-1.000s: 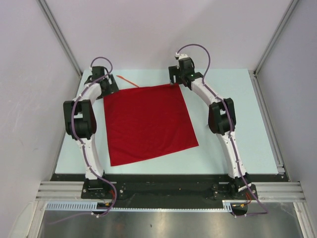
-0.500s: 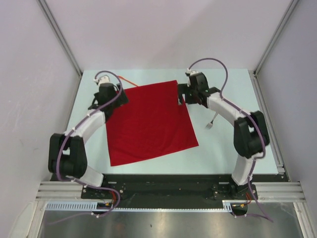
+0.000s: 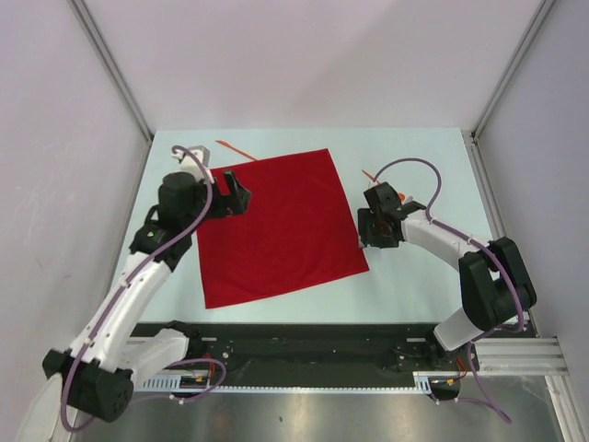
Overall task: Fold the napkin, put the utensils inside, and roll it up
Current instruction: Flatten the napkin out
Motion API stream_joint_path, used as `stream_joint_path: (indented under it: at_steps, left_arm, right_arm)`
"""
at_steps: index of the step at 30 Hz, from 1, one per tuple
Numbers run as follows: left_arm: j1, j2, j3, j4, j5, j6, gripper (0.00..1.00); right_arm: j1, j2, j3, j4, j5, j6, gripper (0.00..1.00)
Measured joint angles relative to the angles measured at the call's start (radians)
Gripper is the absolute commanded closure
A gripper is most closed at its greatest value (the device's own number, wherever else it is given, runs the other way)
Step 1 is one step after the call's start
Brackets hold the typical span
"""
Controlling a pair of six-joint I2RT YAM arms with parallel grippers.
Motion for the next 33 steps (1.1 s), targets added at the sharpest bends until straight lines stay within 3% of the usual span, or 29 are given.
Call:
stream_joint_path:
  at_steps: [6,15,29,33]
  left_arm:
    - [0.083,-0.094,0.071,-0.085,0.023,0.112,0.0]
    - [0.158,-0.066,-0.019,-0.124,0.062,0.174,0.0]
    - [0.165,-0.075,-0.026,-0.136,0.068,0.181,0.0]
    - [0.165,-0.076,-0.026,-0.135,0.074,0.181,0.0]
  right_arm:
    - [0.012,0.0,-0.032,-0.054,0.032,0.038,0.46]
    - [0.092,0.023,-0.056,-0.078,0.029,0.116,0.51]
    - [0.103,0.055,-0.073,-0.097,0.043,0.184,0.57]
    - [0.102,0.05,-0.08,-0.085,0.04,0.185,0.64]
